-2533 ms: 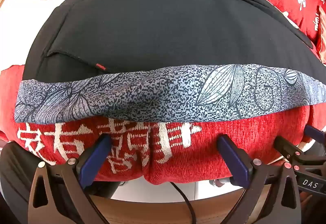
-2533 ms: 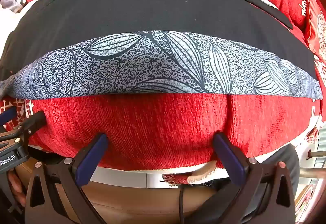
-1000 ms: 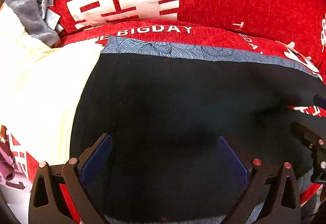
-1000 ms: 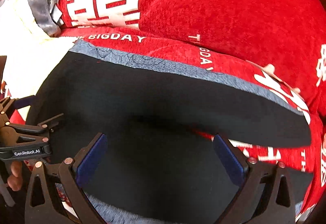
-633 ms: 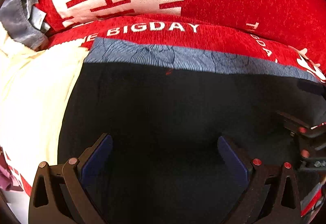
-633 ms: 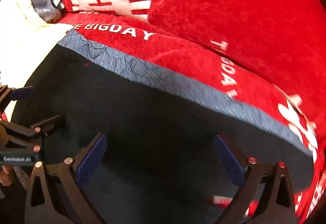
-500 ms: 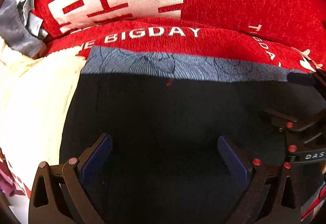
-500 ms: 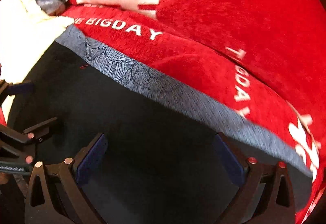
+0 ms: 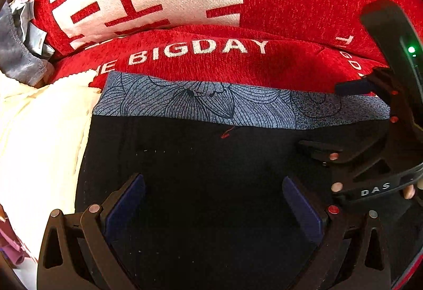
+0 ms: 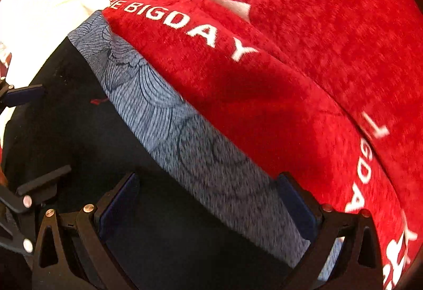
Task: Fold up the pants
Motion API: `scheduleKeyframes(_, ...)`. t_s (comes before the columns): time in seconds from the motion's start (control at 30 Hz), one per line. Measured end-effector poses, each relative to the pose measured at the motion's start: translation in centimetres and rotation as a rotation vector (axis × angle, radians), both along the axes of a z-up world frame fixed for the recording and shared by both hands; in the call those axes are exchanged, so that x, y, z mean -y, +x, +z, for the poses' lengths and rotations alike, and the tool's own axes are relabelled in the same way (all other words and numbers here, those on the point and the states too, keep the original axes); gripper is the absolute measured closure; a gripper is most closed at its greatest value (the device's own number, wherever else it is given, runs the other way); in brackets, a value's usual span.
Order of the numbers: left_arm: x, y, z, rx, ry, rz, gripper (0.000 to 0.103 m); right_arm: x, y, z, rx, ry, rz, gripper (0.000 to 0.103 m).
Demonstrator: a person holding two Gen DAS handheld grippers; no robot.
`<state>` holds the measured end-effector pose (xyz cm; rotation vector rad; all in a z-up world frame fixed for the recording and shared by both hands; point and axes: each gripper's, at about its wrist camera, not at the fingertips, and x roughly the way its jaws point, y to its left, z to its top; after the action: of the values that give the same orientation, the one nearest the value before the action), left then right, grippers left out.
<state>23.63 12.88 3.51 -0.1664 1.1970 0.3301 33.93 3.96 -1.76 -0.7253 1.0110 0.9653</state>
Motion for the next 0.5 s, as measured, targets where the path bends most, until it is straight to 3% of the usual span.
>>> scheduleKeyframes(0.1,0.0,0.0,0.0,0.0,-0.003,-0.001,0.0,-0.2,-0.3,-0.1,0.0,0.009,0.027,0.007)
scheduleKeyframes(0.23,-0.3,0.0,0.4,0.005,-0.027,0.011,0.0,-0.2,-1.7,0.5,-0.016,0.034,0.096,0.051)
scheduleKeyframes(0.3,-0.5,0.0,0.6,0.005,-0.036,0.021,0.0,0.1,-2.0,0.8,0.005,0.037,0.092,0.064)
scheduleKeyframes(0.37,-0.6,-0.2,1.0,0.007,-0.037,0.028,0.0,0.8,-1.9,1.2,0.028,0.045,0.066,0.083)
scheduleKeyframes(0.5,-0.6,-0.5,1.7,0.018,-0.023,0.032,0.0,1.7,-2.6,2.7,0.018,0.093,0.042,0.093)
